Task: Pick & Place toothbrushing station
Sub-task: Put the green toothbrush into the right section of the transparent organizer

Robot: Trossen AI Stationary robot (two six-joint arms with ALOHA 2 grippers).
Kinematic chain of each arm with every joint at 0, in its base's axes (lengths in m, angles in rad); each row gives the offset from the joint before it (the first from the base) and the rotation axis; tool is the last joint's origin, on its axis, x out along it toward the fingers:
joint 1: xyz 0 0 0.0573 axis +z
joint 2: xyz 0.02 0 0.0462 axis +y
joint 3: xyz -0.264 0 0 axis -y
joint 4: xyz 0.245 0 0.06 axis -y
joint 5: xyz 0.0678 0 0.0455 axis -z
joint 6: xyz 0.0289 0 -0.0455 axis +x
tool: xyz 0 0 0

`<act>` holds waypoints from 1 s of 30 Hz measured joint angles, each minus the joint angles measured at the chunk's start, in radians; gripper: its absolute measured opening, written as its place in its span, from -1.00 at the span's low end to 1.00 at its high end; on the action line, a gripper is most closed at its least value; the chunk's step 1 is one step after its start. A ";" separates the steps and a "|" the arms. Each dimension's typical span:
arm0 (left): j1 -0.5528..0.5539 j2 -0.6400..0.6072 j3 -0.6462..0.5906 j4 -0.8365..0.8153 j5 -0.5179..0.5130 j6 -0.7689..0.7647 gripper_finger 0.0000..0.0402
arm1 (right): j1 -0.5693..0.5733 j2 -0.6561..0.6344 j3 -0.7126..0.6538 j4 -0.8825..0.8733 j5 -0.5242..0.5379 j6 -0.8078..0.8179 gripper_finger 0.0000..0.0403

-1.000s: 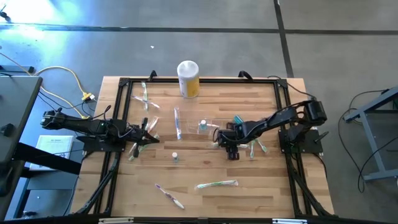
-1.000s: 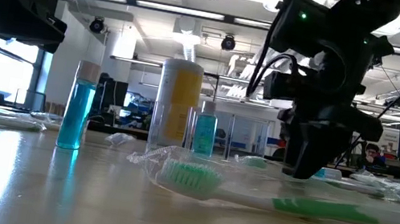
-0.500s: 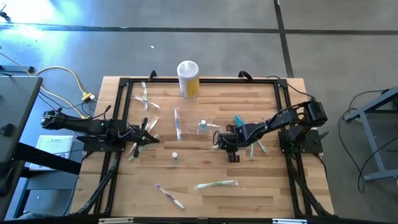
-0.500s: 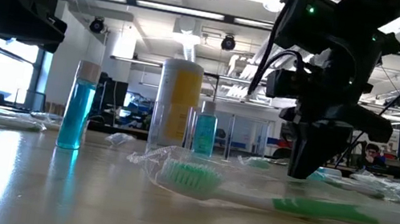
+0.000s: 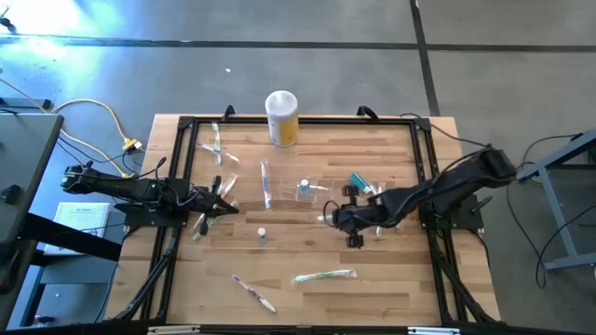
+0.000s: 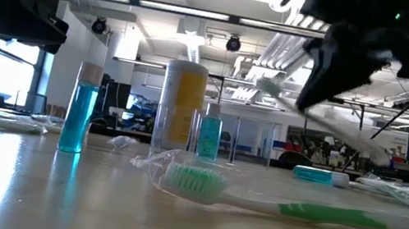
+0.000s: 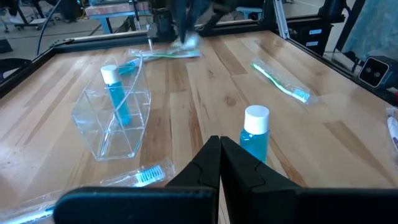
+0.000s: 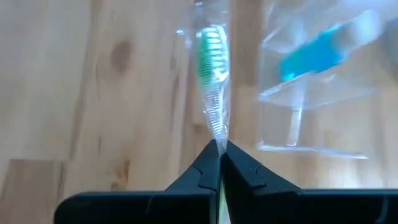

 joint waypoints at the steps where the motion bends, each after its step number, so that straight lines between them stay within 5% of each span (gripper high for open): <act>1: 0.000 0.000 0.000 0.000 -0.002 0.000 -1.00 | 0.007 -0.022 0.000 -0.007 0.018 -0.009 -0.99; 10: 0.000 0.000 0.000 0.005 -0.006 0.007 -1.00 | 0.001 -0.200 -0.089 0.194 0.051 -0.199 -0.99; 14: 0.000 0.000 0.000 0.005 -0.007 0.011 -1.00 | -0.068 -0.285 -0.248 0.534 -0.040 -0.323 -0.99; 19: 0.000 0.000 0.000 0.006 -0.009 0.019 -1.00 | -0.184 -0.341 -0.413 1.037 -0.292 -0.454 -0.99; 23: 0.000 0.000 0.000 0.006 -0.009 0.029 -1.00 | -0.302 -0.322 -0.506 1.374 -0.417 -0.387 -0.99; 30: 0.000 0.000 0.000 0.006 -0.009 0.035 -1.00 | -0.433 -0.108 -0.626 1.900 -0.438 -0.180 -0.99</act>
